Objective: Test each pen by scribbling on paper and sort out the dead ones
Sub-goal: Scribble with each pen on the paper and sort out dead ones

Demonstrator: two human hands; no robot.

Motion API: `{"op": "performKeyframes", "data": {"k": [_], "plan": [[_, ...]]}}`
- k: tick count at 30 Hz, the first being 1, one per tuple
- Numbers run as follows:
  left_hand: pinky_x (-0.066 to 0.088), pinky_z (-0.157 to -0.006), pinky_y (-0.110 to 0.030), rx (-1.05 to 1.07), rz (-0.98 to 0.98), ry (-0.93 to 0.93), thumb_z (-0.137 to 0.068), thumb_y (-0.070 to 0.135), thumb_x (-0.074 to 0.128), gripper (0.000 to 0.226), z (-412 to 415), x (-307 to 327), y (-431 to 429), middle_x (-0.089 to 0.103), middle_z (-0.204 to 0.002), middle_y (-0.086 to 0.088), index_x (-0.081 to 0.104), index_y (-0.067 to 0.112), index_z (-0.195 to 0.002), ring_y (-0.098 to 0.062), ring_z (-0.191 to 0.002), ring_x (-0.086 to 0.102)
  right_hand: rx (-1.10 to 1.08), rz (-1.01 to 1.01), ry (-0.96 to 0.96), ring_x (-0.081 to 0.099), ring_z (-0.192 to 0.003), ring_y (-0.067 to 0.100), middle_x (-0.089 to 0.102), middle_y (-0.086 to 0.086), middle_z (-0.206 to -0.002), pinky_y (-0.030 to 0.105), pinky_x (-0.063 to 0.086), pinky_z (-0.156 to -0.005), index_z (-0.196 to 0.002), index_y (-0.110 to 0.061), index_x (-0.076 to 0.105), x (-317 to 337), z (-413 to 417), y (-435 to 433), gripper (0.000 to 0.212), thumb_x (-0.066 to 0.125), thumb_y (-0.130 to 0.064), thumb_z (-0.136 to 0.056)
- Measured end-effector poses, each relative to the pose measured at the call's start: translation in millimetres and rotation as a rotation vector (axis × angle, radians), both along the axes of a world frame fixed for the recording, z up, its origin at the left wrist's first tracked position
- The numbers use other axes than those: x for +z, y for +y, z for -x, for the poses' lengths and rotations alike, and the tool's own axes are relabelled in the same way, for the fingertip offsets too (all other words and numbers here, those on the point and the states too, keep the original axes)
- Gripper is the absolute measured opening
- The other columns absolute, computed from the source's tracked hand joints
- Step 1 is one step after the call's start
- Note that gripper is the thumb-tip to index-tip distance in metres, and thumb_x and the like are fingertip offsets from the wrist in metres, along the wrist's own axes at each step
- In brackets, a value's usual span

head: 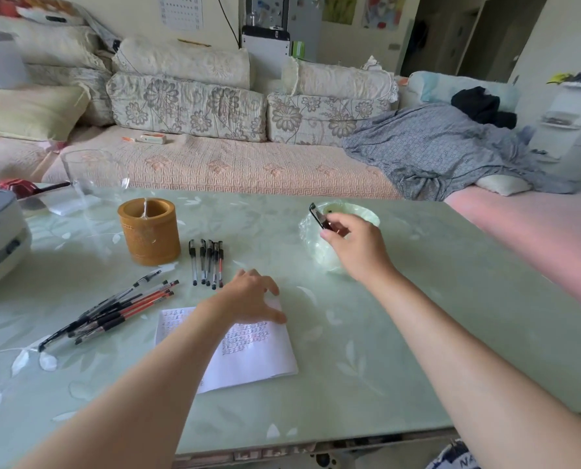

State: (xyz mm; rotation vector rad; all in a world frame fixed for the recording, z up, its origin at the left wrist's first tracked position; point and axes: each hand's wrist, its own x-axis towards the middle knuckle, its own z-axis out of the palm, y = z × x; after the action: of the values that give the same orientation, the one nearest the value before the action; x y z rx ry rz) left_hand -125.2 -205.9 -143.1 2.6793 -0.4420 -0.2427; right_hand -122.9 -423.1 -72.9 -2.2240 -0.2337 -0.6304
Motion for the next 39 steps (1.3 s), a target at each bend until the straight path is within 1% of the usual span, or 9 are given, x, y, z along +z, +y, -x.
{"op": "performKeyframes", "data": {"k": [8, 15, 21, 23, 26, 28, 31, 35, 39], "plan": [[0.045, -0.098, -0.042, -0.035, -0.009, 0.042, -0.060, 0.064, 0.079, 0.063, -14.2, -3.7, -1.2, 0.047, -0.111, 0.004, 0.056, 0.038, -0.112, -0.017, -0.115, 0.036, -0.176, 0.018, -0.090, 0.061, -0.074, 0.013, 0.064, -0.003, -0.088, 0.020, 0.043, -0.069, -0.105, -0.015, 0.066, 45.8, -58.3, -3.1, 0.022, 0.072, -0.012, -0.083], [0.045, -0.099, -0.042, -0.072, -0.030, 0.013, -0.066, 0.062, 0.076, 0.061, -16.4, -5.8, 1.9, 0.046, -0.112, 0.005, 0.055, 0.036, -0.117, -0.017, -0.115, 0.037, -0.256, -0.204, -0.075, 0.072, -0.073, 0.017, 0.070, 0.002, -0.089, 0.037, 0.057, -0.077, -0.098, -0.021, 0.052, 41.5, -95.6, -3.8, 0.015, 0.063, -0.015, -0.090], [0.046, -0.097, -0.040, -0.075, -0.015, -0.022, -0.070, 0.058, 0.074, 0.056, -16.6, -7.0, 3.6, 0.048, -0.114, 0.004, 0.056, 0.034, -0.117, -0.016, -0.113, 0.038, -0.311, 0.228, 0.325, 0.067, -0.095, 0.024, 0.073, -0.001, -0.095, 0.037, 0.054, -0.087, -0.093, -0.020, 0.069, 8.8, -105.8, -15.9, 0.017, 0.067, -0.032, -0.080], [0.046, -0.097, -0.040, -0.069, -0.004, -0.028, -0.073, 0.057, 0.073, 0.053, -16.4, -6.9, 4.2, 0.048, -0.113, 0.005, 0.057, 0.033, -0.117, -0.014, -0.113, 0.038, -0.330, 0.276, 0.362, 0.066, -0.104, 0.025, 0.072, -0.001, -0.109, 0.039, 0.051, -0.094, -0.107, -0.023, 0.069, 3.8, -103.6, -17.9, 0.031, 0.065, -0.039, -0.081], [0.047, -0.094, -0.037, -0.068, 0.015, -0.053, -0.077, 0.054, 0.071, 0.046, -15.4, -7.2, 5.7, 0.049, -0.107, 0.007, 0.057, 0.032, -0.115, -0.013, -0.109, 0.040, -0.349, 0.301, 0.292, 0.062, -0.108, 0.026, 0.070, 0.002, -0.112, 0.040, 0.049, -0.097, -0.106, -0.021, 0.069, 6.9, -98.3, -14.0, 0.026, 0.064, -0.035, -0.085], [0.048, -0.092, -0.037, -0.067, 0.037, -0.067, -0.080, 0.051, 0.069, 0.042, -13.4, -5.8, 7.8, 0.052, -0.106, 0.007, 0.058, 0.031, -0.114, -0.013, -0.106, 0.044, -0.316, 0.269, 0.204, 0.060, -0.109, 0.024, 0.068, 0.003, -0.112, 0.036, 0.047, -0.098, -0.109, -0.021, 0.068, 10.7, -91.5, -6.2, 0.024, 0.063, -0.027, -0.086], [0.049, -0.091, -0.038, -0.058, 0.063, -0.106, -0.084, 0.046, 0.067, 0.037, -9.5, 0.0, 15.1, 0.056, -0.108, 0.006, 0.060, 0.029, -0.115, -0.014, -0.103, 0.051, -0.189, 0.188, 0.163, 0.063, -0.094, 0.017, 0.069, -0.003, -0.094, 0.029, 0.049, -0.087, -0.097, -0.020, 0.071, 15.7, -74.5, 18.1, 0.014, 0.062, -0.020, -0.086], [0.053, -0.085, -0.035, -0.005, 0.067, -0.195, -0.088, 0.042, 0.064, 0.029, 0.1, 9.6, 36.9, 0.059, -0.107, 0.007, 0.062, 0.027, -0.113, -0.014, -0.100, 0.057, 0.026, 0.194, 0.256, 0.061, -0.079, 0.009, 0.066, -0.010, -0.081, 0.022, 0.044, -0.072, -0.087, -0.025, 0.071, 13.2, -47.8, 66.5, 0.012, 0.061, -0.019, -0.088], [0.054, -0.084, -0.035, 0.081, 0.050, -0.223, -0.088, 0.037, 0.064, 0.023, 12.6, 14.3, 79.6, 0.063, -0.104, 0.008, 0.064, 0.026, -0.108, -0.013, -0.093, 0.061, 0.253, 0.272, 0.384, 0.064, -0.084, 0.012, 0.067, -0.010, -0.083, 0.025, 0.051, -0.076, -0.086, -0.027, 0.071, -2.2, -26.3, 119.4, 0.014, 0.061, -0.018, -0.088]]}}
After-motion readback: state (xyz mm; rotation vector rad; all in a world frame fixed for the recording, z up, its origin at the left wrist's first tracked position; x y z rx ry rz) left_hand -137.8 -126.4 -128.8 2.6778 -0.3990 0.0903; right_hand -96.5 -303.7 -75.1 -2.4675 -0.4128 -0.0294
